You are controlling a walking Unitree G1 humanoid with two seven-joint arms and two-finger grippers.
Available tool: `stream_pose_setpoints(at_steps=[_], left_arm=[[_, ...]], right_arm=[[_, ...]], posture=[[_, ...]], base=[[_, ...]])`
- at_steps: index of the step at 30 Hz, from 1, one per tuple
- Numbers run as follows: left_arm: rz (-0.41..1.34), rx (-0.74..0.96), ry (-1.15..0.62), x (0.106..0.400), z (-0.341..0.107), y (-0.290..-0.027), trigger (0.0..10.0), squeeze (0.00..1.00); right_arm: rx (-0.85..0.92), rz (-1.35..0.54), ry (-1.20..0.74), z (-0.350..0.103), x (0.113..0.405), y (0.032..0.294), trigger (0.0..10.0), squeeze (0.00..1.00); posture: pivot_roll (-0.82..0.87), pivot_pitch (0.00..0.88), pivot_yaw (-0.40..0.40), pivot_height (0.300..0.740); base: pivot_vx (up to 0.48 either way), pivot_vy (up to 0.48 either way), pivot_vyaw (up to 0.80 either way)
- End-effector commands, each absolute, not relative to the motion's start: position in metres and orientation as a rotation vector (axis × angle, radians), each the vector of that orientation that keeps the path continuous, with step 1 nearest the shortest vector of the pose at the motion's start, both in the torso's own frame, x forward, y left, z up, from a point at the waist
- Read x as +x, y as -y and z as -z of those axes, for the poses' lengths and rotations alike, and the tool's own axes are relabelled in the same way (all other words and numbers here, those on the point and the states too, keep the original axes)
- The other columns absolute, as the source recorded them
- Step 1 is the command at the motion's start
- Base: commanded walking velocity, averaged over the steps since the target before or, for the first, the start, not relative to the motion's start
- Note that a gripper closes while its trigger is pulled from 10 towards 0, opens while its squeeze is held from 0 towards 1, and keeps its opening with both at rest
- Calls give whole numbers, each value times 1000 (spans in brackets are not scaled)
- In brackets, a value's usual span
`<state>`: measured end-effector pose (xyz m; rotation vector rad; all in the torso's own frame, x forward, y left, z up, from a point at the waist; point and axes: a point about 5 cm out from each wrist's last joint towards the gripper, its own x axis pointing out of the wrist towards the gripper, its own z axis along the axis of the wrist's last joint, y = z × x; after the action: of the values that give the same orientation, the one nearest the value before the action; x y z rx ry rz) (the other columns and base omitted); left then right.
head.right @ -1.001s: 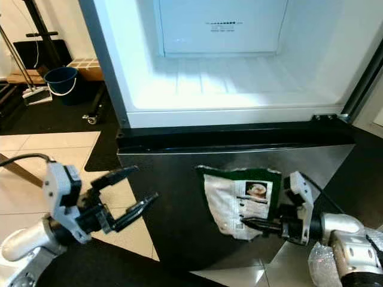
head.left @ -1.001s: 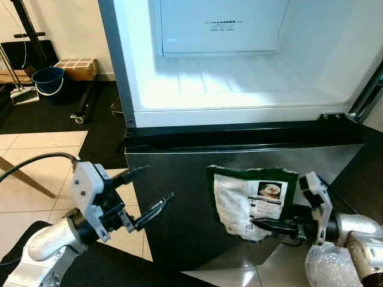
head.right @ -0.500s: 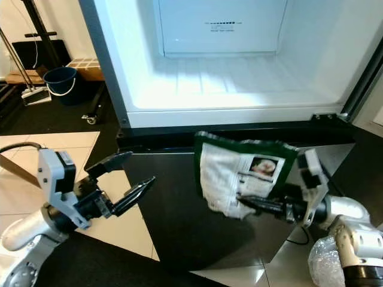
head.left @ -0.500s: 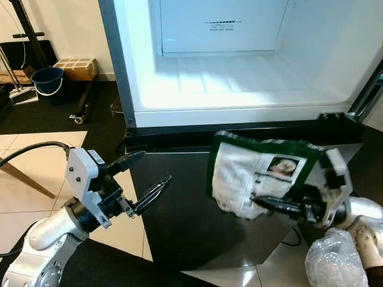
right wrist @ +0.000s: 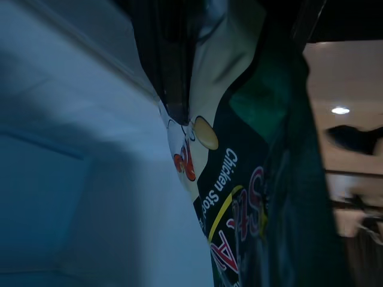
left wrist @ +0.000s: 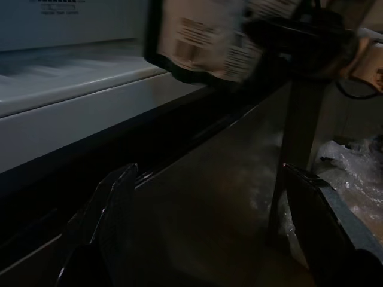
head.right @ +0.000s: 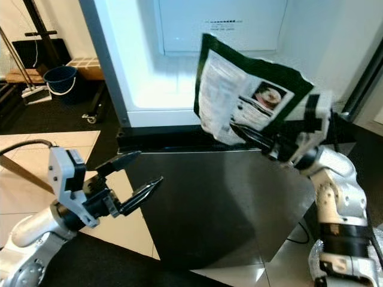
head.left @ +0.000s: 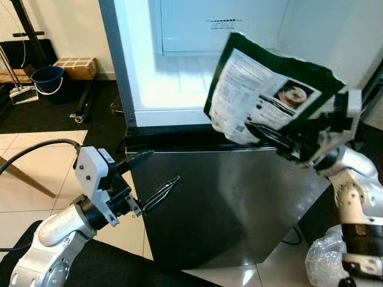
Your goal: Restocking fridge
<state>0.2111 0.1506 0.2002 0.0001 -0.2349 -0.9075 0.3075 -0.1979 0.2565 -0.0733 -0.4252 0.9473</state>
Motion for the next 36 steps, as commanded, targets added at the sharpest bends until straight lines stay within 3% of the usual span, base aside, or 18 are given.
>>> stream_pose_setpoints(at_steps=[1, 5, 8, 11, 14, 18, 21, 22, 26, 36], left_arm=[[903, -16, 237, 212, -199, -149, 10000, 0], [905, -15, 241, 212, -200, -149, 10000, 0], [901, -11, 251, 215, -203, -149, 10000, 0], [901, -11, 253, 215, -203, -149, 10000, 0], [898, -17, 257, 216, -203, -148, 10000, 0], [897, -19, 260, 216, -204, -147, 10000, 0], [897, -19, 260, 216, -204, -147, 10000, 0], [898, -20, 262, 218, -203, -146, 10000, 0], [911, -24, 270, 220, -204, -141, 10000, 0], [917, -26, 282, 223, -205, -136, 10000, 0]], right_arm=[[-99, -907, 457, -263, 311, 196, 10000, 0], [-141, -827, 485, -273, 318, 194, 10000, 0], [-285, -575, 538, -295, 337, 199, 10000, 0], [-309, -535, 545, -298, 339, 200, 10000, 0], [-471, -378, 549, -303, 348, 209, 10000, 0], [-663, -316, 513, -299, 353, 208, 10000, 0], [-663, -316, 513, -299, 353, 208, 10000, 0], [-807, -233, 434, -288, 364, 205, 10000, 0], [-970, -143, 406, -271, 377, 189, 10000, 0], [-1059, -92, 473, -269, 386, 167, 10000, 0]], posture=[[73, 0, 24, 740], [72, 0, 26, 740], [73, 0, 26, 740], [73, 0, 26, 740], [71, 0, 26, 740], [71, 0, 26, 740], [71, 0, 26, 740], [67, 0, 25, 740], [59, 0, 27, 740], [65, 0, 23, 740]], base=[[0, 0, 0], [0, 0, 0], [0, 0, 0], [0, 0, 0], [0, 0, 0], [0, 0, 0], [0, 0, 0], [0, 0, 0], [0, 0, 0], [0, 0, 0]])
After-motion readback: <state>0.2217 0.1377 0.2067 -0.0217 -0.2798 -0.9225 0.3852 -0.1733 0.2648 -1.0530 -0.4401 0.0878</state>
